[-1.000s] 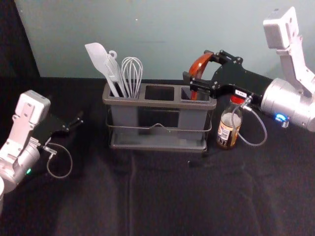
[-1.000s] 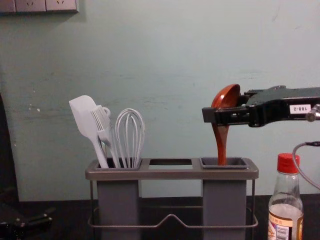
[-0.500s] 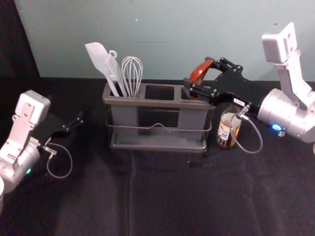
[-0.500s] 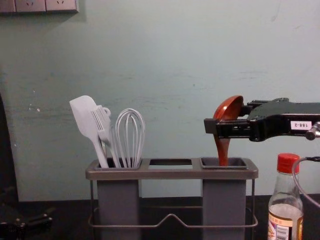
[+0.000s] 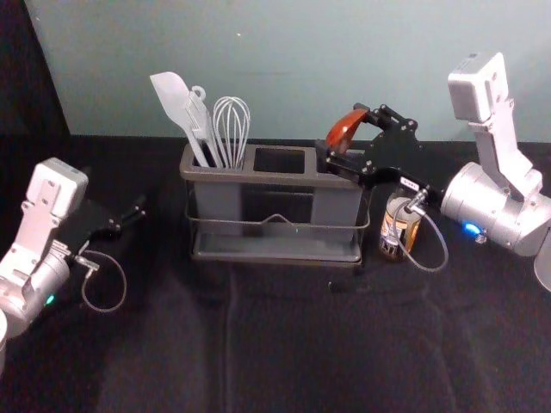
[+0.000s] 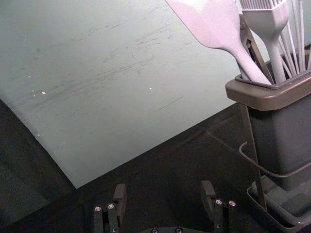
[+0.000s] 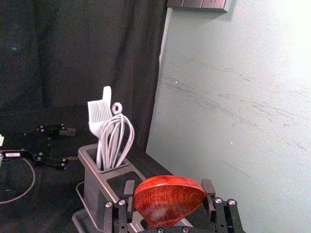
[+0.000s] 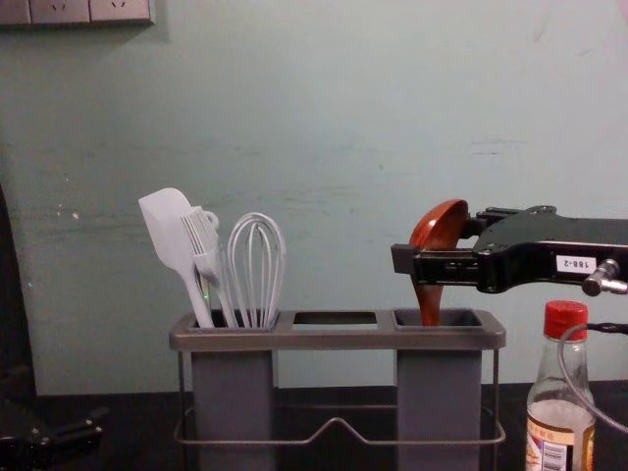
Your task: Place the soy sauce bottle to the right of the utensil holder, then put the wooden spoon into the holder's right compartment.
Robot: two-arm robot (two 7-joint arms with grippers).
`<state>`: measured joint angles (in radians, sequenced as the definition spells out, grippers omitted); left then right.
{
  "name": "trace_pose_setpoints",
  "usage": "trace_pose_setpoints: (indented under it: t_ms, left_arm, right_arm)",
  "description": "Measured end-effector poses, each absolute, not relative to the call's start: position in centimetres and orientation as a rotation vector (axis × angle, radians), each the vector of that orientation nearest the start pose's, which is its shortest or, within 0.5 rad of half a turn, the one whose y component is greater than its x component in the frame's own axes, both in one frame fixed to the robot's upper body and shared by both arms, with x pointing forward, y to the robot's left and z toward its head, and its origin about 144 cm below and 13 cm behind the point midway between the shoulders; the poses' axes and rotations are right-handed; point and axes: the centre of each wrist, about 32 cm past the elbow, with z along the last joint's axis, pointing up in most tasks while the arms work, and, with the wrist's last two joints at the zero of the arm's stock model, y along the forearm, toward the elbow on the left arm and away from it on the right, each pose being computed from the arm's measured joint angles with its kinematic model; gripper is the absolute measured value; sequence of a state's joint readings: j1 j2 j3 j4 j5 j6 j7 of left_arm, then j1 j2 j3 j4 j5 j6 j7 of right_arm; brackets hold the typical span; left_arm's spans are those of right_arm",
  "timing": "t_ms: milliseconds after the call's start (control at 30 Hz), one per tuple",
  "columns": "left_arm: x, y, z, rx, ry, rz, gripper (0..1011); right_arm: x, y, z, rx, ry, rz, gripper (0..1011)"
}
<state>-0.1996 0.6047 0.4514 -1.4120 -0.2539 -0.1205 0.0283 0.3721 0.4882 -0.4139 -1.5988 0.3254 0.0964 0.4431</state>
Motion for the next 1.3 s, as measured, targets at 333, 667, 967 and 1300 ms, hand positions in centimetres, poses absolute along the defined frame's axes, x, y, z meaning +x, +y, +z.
trace_pose_setpoints:
  t_ms: [333,667,967,1300]
  left_arm:
    - [48.86,30.97,113.98,0.304,-0.285,1.248,1005]
    - [48.86,30.97,113.98,0.304,-0.285,1.248,1005]
    - [48.86,30.97,113.98,0.305,-0.285,1.248,1005]
    - [48.86,30.97,113.98,0.304,-0.285,1.248,1005]
  right_arm:
    - [53.16,-24.62,124.82,-0.136,-0.242,-0.788,837]
    - [53.48,-24.71,124.83,-0.132,-0.231,-0.785,838]
    - [53.43,-24.67,124.86,-0.132,-0.233,-0.785,915]
    - [53.39,-24.65,124.84,-0.133,-0.234,-0.785,1003]
